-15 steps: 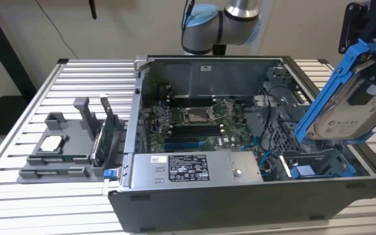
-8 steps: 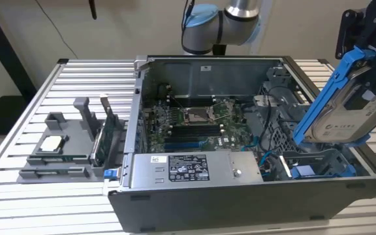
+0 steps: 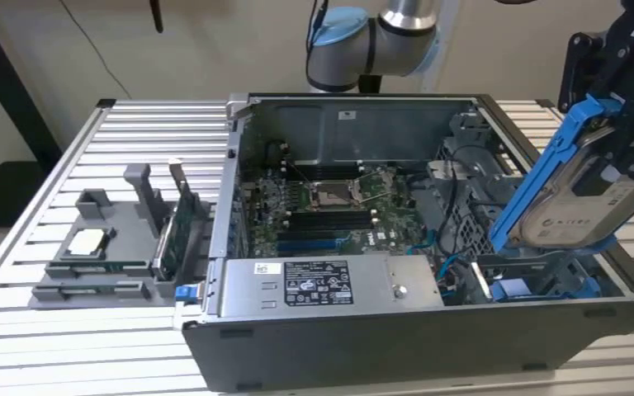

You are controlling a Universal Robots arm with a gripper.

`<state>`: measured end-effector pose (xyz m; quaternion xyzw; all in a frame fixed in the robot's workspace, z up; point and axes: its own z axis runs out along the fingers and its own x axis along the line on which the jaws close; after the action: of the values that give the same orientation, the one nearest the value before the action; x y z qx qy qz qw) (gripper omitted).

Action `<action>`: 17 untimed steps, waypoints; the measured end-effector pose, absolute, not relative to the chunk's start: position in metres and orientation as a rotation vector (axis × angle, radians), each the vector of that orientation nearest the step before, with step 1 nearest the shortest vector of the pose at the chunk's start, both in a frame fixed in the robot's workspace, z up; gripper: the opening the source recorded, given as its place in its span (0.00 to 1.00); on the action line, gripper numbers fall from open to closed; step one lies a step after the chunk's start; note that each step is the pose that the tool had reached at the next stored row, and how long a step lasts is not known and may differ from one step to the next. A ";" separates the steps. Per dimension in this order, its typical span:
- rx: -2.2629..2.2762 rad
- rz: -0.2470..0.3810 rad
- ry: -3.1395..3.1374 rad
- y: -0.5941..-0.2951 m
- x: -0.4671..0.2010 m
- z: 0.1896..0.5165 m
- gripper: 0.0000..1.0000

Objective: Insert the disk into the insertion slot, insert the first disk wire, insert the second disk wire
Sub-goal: 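Insert the disk into the insertion slot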

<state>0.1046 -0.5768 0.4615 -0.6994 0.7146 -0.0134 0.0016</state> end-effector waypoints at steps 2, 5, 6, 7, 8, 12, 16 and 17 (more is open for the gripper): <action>-2.194 -0.042 2.244 -0.577 0.105 0.459 0.33; -2.193 -0.042 2.244 -0.577 0.105 0.454 0.33; -2.193 -0.042 2.244 -0.577 0.105 0.453 0.33; -2.193 -0.042 2.244 -0.577 0.105 0.452 0.33; -2.193 -0.042 2.245 -0.577 0.105 0.451 0.33; -2.192 -0.040 2.244 -0.576 0.105 0.449 0.33; -2.192 -0.040 2.244 -0.576 0.105 0.449 0.33; -2.192 -0.040 2.244 -0.576 0.105 0.449 0.33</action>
<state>0.1049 -0.5762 0.4490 -0.6988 0.7152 -0.0128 0.0021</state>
